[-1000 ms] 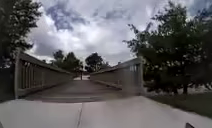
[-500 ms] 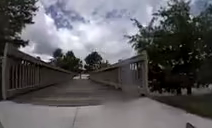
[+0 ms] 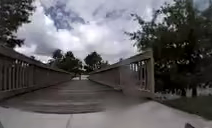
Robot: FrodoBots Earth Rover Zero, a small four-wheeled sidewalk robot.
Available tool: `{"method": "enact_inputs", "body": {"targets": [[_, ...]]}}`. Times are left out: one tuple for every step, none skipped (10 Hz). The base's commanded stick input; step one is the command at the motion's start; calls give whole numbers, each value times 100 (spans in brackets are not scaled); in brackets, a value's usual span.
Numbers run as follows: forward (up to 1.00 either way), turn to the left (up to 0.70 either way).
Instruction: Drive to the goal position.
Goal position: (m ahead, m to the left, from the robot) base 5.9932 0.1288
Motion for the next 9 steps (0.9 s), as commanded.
{"method": "enact_inputs", "body": {"targets": [[59,1],[59,1],[59,1],[59,1],[59,1],[59,1],[55,1],[54,6],[55,12]]}}
